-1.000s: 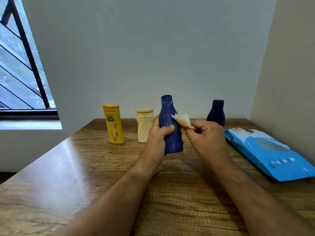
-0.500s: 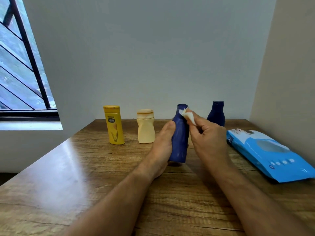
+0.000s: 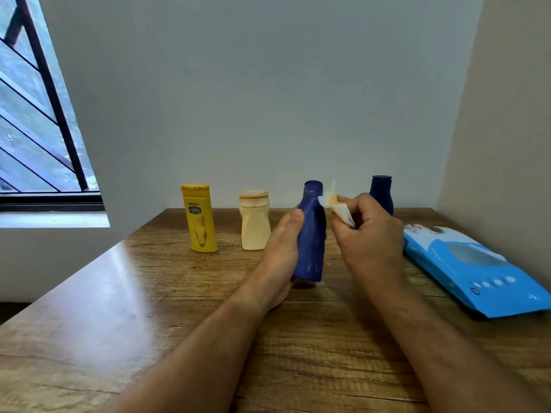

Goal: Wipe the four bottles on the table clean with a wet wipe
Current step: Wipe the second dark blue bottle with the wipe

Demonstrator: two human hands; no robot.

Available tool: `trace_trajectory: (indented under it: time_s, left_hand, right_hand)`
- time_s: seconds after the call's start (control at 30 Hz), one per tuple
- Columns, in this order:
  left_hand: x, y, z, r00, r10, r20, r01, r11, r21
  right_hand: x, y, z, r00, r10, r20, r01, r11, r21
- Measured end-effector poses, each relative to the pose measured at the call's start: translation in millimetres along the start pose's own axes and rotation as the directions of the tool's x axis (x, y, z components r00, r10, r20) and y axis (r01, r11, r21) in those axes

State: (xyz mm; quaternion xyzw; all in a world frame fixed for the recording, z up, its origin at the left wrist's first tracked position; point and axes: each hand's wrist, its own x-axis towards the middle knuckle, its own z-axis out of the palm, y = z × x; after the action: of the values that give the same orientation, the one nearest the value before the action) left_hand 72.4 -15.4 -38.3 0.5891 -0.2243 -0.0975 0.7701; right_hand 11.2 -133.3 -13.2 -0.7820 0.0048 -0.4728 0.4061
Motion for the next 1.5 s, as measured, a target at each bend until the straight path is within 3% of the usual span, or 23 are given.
trace_trajectory:
  time_s: [0.13, 0.27, 0.33, 0.47, 0.53, 0.6, 0.67, 0.73, 0.87, 1.03, 1.1, 1.3, 1.4, 1.5]
  left_hand:
    - [-2, 2, 2, 0.999, 0.024, 0.031, -0.024, 0.999, -0.031]
    - [1, 10, -4, 0.986, 0.088, -0.141, -0.108, 0.983, -0.147]
    - [2, 12, -8, 0.979, 0.089, -0.186, -0.123, 0.976, -0.179]
    - [1, 9, -4, 0.988, 0.095, -0.123, -0.109, 0.988, -0.112]
    - [1, 4, 0, 0.991, 0.086, -0.1, -0.092, 0.994, -0.054]
    - [2, 1, 1, 0.993, 0.058, -0.102, -0.059, 0.998, -0.001]
    - [2, 0, 1, 0.996, 0.031, -0.084, -0.029, 0.999, 0.021]
    - [1, -1, 1, 1.0, 0.013, -0.026, -0.013, 1.0, 0.026]
    - [-2, -2, 4, 0.998, -0.01, 0.066, 0.008, 0.999, 0.033]
    - [1, 4, -1, 0.998, 0.049, -0.05, -0.052, 0.997, -0.056]
    - [1, 4, -2, 0.994, 0.077, -0.074, -0.081, 0.995, -0.051]
    - [-4, -1, 5, 1.0, -0.007, 0.021, 0.008, 0.998, -0.06]
    - [-3, 3, 2, 1.0, 0.002, -0.003, -0.002, 0.992, -0.125]
    - [3, 12, -10, 0.988, 0.052, -0.147, -0.075, 0.986, -0.152]
  right_hand:
    - [-3, 0, 1, 0.987, -0.048, 0.151, 0.04, 0.997, 0.059]
    - [-7, 3, 2, 0.905, -0.054, 0.422, 0.08, 0.996, -0.043]
    - [-8, 5, 5, 0.883, -0.083, 0.463, 0.131, 0.989, -0.071]
    - [-5, 2, 9, 0.949, -0.14, 0.283, 0.192, 0.968, -0.162]
    - [-1, 3, 9, 0.993, -0.051, 0.107, 0.067, 0.987, -0.147]
    - [2, 5, 6, 0.996, 0.075, -0.055, -0.076, 0.997, -0.016]
    - [5, 5, 3, 0.976, 0.165, -0.141, -0.153, 0.984, 0.091]
    - [5, 4, 1, 0.972, 0.169, -0.161, -0.164, 0.985, 0.044]
    - [-1, -2, 3, 0.998, 0.066, -0.02, -0.066, 0.998, -0.012]
    - [-9, -3, 7, 0.959, -0.096, 0.267, 0.108, 0.994, -0.031]
    - [-10, -2, 9, 0.95, -0.122, 0.286, 0.14, 0.989, -0.042]
    - [-2, 0, 6, 0.988, -0.045, 0.149, 0.032, 0.996, 0.086]
    - [-5, -1, 2, 0.968, -0.057, 0.245, 0.041, 0.997, 0.072]
    - [-10, -4, 4, 0.89, -0.028, 0.455, 0.043, 0.999, -0.025]
